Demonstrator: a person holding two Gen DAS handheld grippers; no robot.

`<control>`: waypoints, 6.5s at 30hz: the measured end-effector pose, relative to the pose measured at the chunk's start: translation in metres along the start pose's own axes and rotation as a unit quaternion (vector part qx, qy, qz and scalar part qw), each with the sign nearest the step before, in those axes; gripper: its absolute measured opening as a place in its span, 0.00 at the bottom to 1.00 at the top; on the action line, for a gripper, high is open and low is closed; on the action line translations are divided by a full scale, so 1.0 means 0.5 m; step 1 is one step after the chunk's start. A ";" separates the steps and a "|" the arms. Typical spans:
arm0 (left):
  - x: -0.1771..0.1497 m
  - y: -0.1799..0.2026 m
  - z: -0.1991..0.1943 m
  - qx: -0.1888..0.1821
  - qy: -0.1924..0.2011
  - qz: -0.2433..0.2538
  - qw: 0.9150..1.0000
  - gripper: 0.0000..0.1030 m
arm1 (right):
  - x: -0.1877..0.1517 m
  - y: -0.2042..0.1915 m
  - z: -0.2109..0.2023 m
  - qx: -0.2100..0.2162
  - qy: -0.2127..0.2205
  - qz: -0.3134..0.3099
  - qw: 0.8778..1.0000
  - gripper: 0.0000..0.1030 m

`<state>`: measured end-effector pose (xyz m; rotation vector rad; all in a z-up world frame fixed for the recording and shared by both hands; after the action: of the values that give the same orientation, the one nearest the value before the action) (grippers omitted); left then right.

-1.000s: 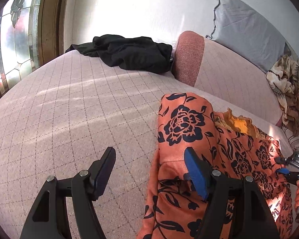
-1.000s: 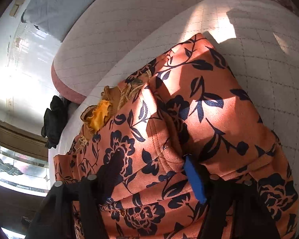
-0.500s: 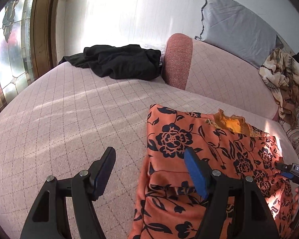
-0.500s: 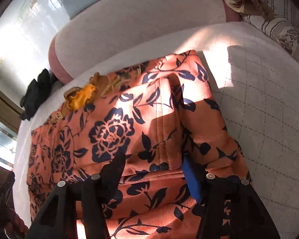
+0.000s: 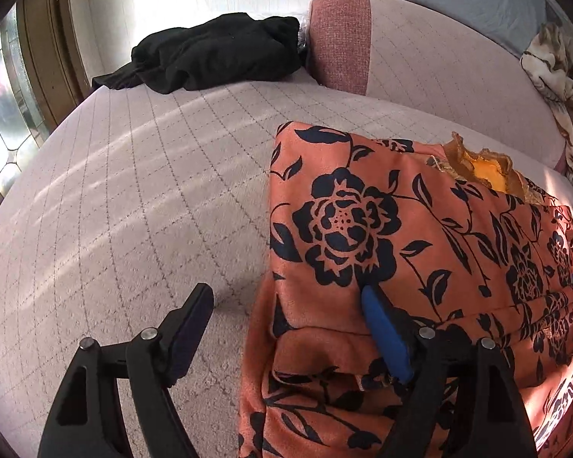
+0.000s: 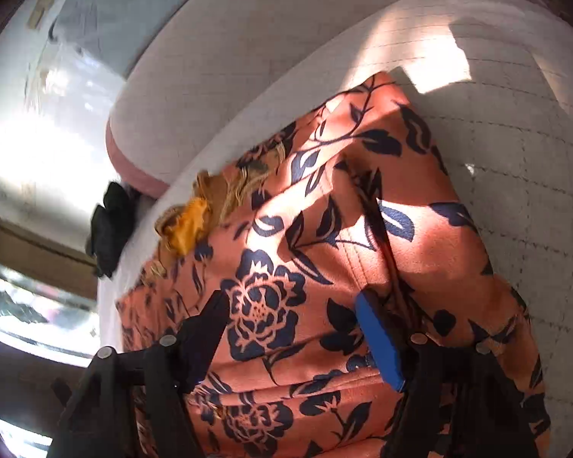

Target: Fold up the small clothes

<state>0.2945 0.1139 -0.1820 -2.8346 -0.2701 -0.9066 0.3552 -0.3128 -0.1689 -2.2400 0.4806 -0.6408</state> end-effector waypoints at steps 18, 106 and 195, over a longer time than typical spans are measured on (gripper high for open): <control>-0.133 -0.114 -0.216 -0.040 0.022 -0.018 0.999 0.84 | -0.117 -0.044 -0.209 -0.018 -0.002 -0.116 0.993 0.77; -0.422 -0.137 -0.359 -0.098 -0.077 -0.077 0.989 0.07 | -0.410 0.192 -0.485 -0.016 -0.064 0.017 0.998 0.08; -0.284 -0.193 -0.351 -0.040 -0.021 -0.145 0.988 0.60 | -0.304 0.178 -0.498 -0.065 0.063 0.048 0.995 0.70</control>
<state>0.0621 0.1550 -0.1153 -2.9392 -0.6827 -0.9283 0.0766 -0.4311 -0.1315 -2.2910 0.7076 -0.7211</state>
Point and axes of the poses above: each gripper's, at about its wrist camera, not at the fingertips, and z roughly the way its jaws point, y to its right, x to its top, the point moved 7 cm from there along z, roughly the way its jaws point, and after that the axes turned 8 degrees about x, right-handed, at the moved point
